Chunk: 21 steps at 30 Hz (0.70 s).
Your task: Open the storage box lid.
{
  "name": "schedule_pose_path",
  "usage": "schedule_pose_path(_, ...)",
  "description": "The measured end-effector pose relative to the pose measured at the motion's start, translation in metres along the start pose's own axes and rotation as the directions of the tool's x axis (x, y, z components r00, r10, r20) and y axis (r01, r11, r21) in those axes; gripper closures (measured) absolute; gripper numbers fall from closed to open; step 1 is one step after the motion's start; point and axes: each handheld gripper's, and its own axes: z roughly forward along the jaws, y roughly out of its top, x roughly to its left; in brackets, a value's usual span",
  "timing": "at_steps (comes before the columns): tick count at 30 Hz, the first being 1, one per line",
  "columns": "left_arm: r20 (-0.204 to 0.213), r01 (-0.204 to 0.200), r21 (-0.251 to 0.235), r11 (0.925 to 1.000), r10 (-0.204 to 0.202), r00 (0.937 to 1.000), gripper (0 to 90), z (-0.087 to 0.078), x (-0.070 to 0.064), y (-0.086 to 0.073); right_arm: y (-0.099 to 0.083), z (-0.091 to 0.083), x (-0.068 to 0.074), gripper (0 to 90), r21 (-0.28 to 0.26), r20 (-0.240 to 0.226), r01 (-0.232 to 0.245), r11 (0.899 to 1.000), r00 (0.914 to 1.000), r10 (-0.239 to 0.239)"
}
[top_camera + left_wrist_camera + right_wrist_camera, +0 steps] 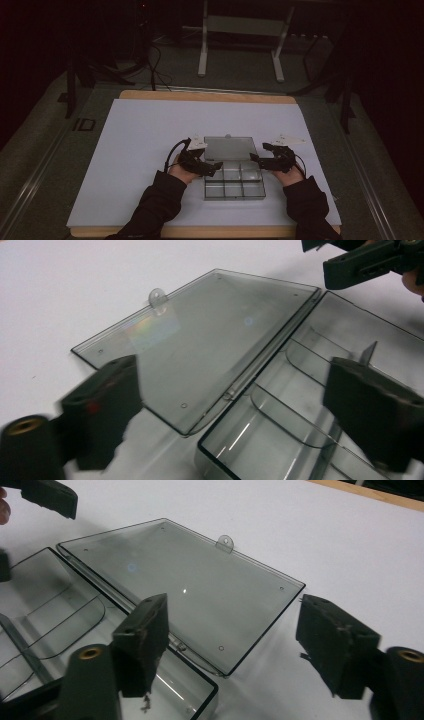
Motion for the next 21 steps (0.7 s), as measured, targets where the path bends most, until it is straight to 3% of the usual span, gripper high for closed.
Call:
schedule_pose_path(3,0.013,-0.006,-0.017,0.9998,0.006,0.9999,8.4,-0.002,0.000,0.000,-0.001,-0.003,0.001,19.8,0.010,-0.032,0.023,1.000,0.9992,-0.022)
schedule_pose_path(8,0.037,-0.031,-0.019,0.9994,0.031,0.9988,8.4,-0.003,-0.003,-0.002,-0.002,-0.008,0.002,18.2,0.006,-0.047,0.033,0.999,0.9984,-0.033)
schedule_pose_path(21,0.056,-0.030,-0.013,0.9995,0.030,0.9980,8.4,-0.020,-0.002,-0.011,-0.014,-0.024,-0.001,18.1,0.009,0.000,0.083,0.997,0.9966,-0.083)
